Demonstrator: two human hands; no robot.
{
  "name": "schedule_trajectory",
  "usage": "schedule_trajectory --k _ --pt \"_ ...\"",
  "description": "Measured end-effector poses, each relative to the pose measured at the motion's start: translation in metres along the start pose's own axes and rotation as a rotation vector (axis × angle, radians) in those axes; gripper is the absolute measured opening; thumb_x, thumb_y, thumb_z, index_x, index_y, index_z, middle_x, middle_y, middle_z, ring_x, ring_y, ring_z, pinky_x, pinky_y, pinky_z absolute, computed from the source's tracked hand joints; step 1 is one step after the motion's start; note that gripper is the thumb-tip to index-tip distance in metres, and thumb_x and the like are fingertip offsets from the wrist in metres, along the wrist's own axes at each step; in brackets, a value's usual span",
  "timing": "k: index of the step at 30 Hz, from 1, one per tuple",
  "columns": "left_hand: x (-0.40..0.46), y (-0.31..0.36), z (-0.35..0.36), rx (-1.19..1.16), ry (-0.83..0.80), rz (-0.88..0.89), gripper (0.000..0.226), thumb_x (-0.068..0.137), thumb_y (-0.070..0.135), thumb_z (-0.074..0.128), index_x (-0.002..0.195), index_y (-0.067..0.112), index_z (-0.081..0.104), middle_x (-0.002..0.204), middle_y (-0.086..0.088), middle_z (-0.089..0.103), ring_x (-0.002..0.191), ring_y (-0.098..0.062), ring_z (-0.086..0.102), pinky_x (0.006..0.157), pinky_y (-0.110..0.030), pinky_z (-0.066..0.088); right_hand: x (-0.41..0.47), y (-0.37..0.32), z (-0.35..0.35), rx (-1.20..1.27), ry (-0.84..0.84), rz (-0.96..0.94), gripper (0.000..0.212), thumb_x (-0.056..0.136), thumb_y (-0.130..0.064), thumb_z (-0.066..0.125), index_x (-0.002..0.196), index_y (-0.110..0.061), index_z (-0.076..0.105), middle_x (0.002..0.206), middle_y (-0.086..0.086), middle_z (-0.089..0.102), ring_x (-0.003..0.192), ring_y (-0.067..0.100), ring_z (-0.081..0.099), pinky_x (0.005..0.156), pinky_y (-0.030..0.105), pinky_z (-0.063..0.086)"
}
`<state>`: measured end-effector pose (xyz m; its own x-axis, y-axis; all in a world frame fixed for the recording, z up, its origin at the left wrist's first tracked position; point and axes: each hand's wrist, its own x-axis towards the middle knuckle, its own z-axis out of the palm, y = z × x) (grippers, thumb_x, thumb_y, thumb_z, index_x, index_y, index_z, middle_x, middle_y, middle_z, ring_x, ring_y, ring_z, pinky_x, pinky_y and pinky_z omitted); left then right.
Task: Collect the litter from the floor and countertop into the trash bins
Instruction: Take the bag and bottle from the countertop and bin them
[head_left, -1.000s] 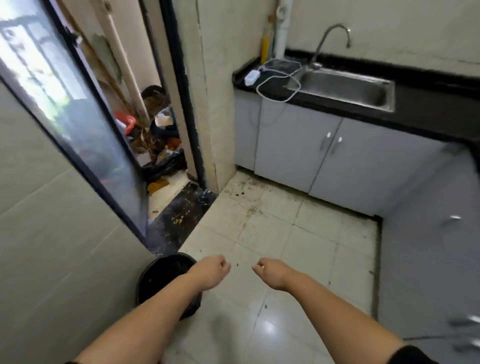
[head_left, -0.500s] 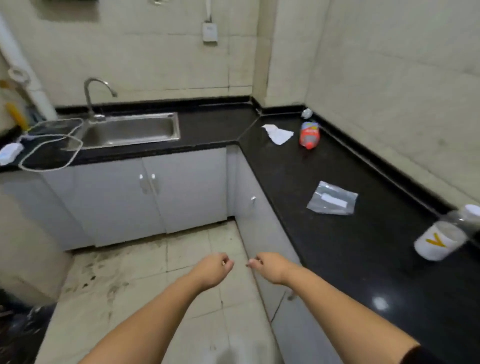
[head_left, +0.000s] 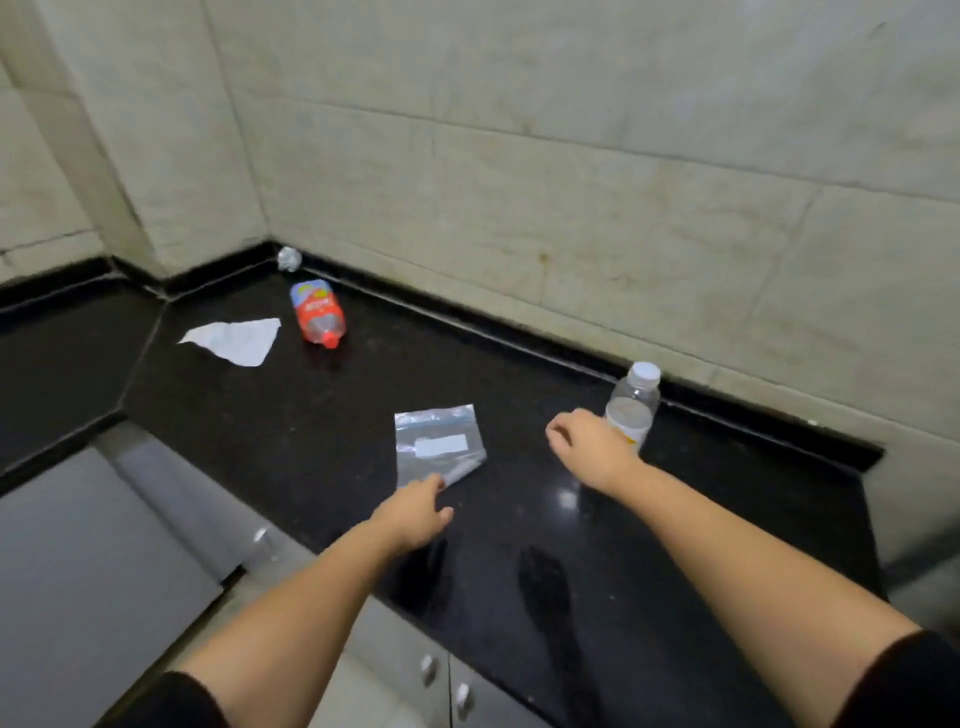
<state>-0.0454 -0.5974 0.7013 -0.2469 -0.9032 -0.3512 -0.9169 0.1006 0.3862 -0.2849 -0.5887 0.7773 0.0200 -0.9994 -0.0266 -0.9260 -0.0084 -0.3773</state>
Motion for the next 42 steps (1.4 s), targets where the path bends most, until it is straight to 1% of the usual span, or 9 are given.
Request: schedule_trajectory --k 4,9,14,17,22,26,30,35,42 --pt "0.057 0.008 -0.003 0.135 0.007 0.064 0.059 0.089 0.044 0.049 0.141 0.022 0.03 0.14 -0.011 0.04 0.129 -0.033 0.041 0.103 -0.049 0.042 0.034 0.03 -0.045 -0.122 0.34 0.129 0.032 0.09 -0.017 0.049 0.119 -0.011 0.06 0.129 0.015 0.052 0.121 0.034 0.047 0.097 0.043 0.045" --pt "0.101 0.001 0.018 0.179 -0.106 -0.015 0.074 0.089 0.057 0.046 0.149 0.03 0.012 0.16 -0.01 -0.002 0.148 -0.035 0.001 0.116 -0.054 0.024 0.055 0.065 -0.048 -0.285 0.181 0.413 0.053 0.093 -0.028 0.047 0.143 -0.024 0.03 0.153 0.017 0.021 0.132 0.041 0.033 0.099 0.051 0.041" --pt "0.116 -0.006 0.02 0.31 -0.055 0.05 0.045 0.095 0.028 0.04 0.139 0.031 0.032 0.142 -0.012 0.029 0.133 -0.035 0.026 0.101 -0.05 0.041 0.063 0.078 -0.029 -0.295 0.19 0.431 0.048 0.095 -0.032 0.048 0.139 -0.024 0.034 0.14 0.013 0.036 0.115 0.042 0.042 0.077 0.043 0.045" --pt "0.117 -0.01 0.014 0.264 -0.04 0.104 0.044 0.095 0.014 0.035 0.136 0.027 0.041 0.135 -0.011 0.035 0.128 -0.034 0.034 0.101 -0.046 0.043 0.068 0.074 -0.025 -0.329 0.233 0.383 0.039 0.095 -0.033 0.046 0.132 -0.02 0.041 0.131 0.014 0.043 0.11 0.04 0.044 0.073 0.042 0.046" --pt "0.096 -0.02 0.019 0.048 0.028 0.033 0.036 0.093 0.015 0.035 0.127 0.022 0.047 0.122 -0.009 0.041 0.108 -0.029 0.051 0.094 -0.038 0.045 0.076 0.05 -0.017 -0.329 0.172 0.167 0.033 0.095 -0.03 0.048 0.124 -0.014 0.044 0.122 0.017 0.044 0.094 0.038 0.054 0.064 0.039 0.045" --pt "0.069 -0.027 0.011 -0.017 0.166 -0.034 0.03 0.088 0.007 0.041 0.114 0.016 0.053 0.117 -0.006 0.045 0.101 -0.027 0.055 0.08 -0.034 0.045 0.088 0.009 -0.009 -0.095 0.188 0.022 0.033 0.094 -0.032 0.048 0.121 -0.012 0.045 0.116 0.016 0.042 0.084 0.038 0.056 0.062 0.036 0.042" --pt "0.015 -0.045 0.0 -0.096 0.353 -0.258 0.021 0.086 0.007 0.041 0.1 0.015 0.054 0.111 -0.008 0.05 0.103 -0.03 0.054 0.084 -0.04 0.05 0.092 -0.05 0.006 0.057 0.123 -0.237 0.032 0.093 -0.034 0.05 0.12 -0.017 0.045 0.117 0.01 0.041 0.077 0.031 0.051 0.064 0.033 0.044" --pt "-0.099 -0.082 0.024 -0.252 0.506 -0.604 0.014 0.089 0.008 0.043 0.088 0.014 0.055 0.11 -0.01 0.057 0.095 -0.029 0.057 0.078 -0.032 0.042 0.053 -0.13 0.034 0.187 -0.007 -0.508 0.031 0.09 -0.034 0.054 0.117 -0.019 0.048 0.114 0.008 0.043 0.08 0.035 0.058 0.063 0.035 0.047" --pt "-0.292 -0.119 0.095 -0.457 0.65 -1.042 0.023 0.091 0.009 0.041 0.099 0.004 0.062 0.109 -0.021 0.064 0.101 -0.036 0.061 0.087 -0.041 0.049 -0.062 -0.236 0.102 0.221 -0.288 -0.91 0.031 0.09 -0.034 0.055 0.117 -0.018 0.049 0.117 0.008 0.044 0.088 0.033 0.059 0.073 0.039 0.051"
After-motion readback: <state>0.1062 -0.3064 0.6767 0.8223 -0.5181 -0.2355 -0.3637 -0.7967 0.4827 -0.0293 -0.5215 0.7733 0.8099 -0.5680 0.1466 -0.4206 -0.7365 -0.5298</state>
